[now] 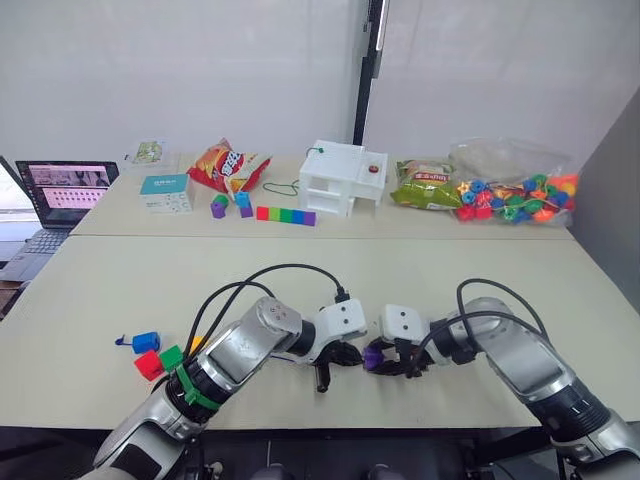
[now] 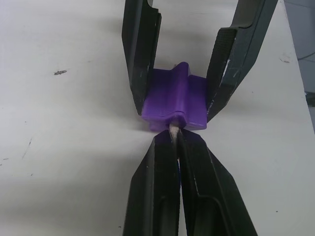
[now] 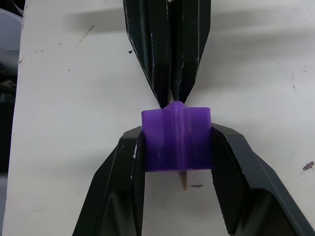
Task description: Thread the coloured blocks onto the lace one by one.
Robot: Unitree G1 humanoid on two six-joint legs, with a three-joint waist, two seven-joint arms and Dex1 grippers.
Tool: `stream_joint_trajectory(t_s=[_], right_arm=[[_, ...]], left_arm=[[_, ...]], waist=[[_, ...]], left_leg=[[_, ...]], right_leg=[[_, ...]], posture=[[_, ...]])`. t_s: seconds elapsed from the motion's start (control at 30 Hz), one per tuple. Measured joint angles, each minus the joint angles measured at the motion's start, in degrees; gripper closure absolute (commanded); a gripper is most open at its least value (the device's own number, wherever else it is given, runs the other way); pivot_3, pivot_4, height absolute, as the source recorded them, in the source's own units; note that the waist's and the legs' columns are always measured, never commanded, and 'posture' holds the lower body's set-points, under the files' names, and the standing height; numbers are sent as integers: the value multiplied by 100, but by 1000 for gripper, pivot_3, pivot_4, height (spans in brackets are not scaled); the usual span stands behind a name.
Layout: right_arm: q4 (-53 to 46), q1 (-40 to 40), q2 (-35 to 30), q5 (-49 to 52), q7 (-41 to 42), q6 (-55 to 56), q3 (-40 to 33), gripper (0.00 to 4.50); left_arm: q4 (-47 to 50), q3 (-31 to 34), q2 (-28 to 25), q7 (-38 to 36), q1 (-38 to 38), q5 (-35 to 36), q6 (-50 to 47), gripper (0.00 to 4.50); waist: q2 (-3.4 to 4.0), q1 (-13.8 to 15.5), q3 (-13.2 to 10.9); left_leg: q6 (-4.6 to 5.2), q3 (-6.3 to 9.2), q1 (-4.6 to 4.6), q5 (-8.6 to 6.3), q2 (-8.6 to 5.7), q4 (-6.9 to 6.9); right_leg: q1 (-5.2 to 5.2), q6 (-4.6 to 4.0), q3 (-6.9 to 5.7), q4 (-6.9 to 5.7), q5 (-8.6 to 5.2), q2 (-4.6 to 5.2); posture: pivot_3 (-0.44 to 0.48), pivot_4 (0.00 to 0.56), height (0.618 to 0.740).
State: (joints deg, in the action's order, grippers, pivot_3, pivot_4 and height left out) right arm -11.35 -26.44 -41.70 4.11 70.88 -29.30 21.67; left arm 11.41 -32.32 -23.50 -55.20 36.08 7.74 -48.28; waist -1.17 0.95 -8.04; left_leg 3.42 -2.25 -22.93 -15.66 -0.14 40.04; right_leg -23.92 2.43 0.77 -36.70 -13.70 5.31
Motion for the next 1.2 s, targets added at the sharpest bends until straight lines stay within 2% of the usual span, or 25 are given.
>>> stream_joint_trajectory(t_s=[0.13, 0.37, 0.53, 0.7, 0.9, 1.13, 1.2], right_arm=[[-23, 25, -1, -21, -12, -35, -15, 3139], [-56, 48, 66, -52, -45, -84, -24, 3139], [-60, 68, 79, -48, -65, -75, -29, 3139], [-57, 71, 74, -48, -69, -69, -47, 3139], [-51, 71, 60, -50, -52, -66, -60, 3139], [-39, 56, 67, -49, -47, -63, -49, 3139], [-39, 56, 65, -48, -42, -69, -50, 3139]], left_arm=[[-108, -8, -12, -10, -88, -74, 375, 4482], [-366, 228, -140, 4, -228, -82, 1015, 2256], [-155, 658, -378, -220, -457, 173, 1243, 2256], [21, 920, -878, -406, -905, 280, 1423, 2256], [20, 961, -931, -421, -1151, 272, 1657, 2256], [-135, 784, -731, -352, -1294, 129, 1885, 4344], [-190, 769, -697, -358, -1292, 125, 1956, 4453]], waist=[[0, 13, 0], [0, -29, 0], [0, -53, 0], [0, -53, 0], [0, -43, 0], [0, -37, 0], [0, -37, 0]], left_leg=[[0, 3, 10, 0, 1, -1], [1, 7, 29, -1, 4, -13], [1, 7, 29, -1, 7, -20], [1, 7, 29, -1, 8, -21], [1, 7, 29, -1, 8, -21], [1, 7, 29, -2, 9, -23], [1, 7, 29, -2, 9, -24]], right_leg=[[15, 0, -2, 4, 0, -1], [32, -1, -3, 13, -1, -5], [29, -3, -2, 17, -2, -6], [28, -4, -2, 20, -2, -5], [32, -3, -4, 27, -2, -4], [34, -4, -5, 34, -2, -5], [37, -3, -6, 38, -2, -5]], posture=[[0, 150, 740], [0, 150, 740], [0, 150, 740], [0, 150, 740], [0, 150, 740], [0, 150, 740], [0, 150, 740]])
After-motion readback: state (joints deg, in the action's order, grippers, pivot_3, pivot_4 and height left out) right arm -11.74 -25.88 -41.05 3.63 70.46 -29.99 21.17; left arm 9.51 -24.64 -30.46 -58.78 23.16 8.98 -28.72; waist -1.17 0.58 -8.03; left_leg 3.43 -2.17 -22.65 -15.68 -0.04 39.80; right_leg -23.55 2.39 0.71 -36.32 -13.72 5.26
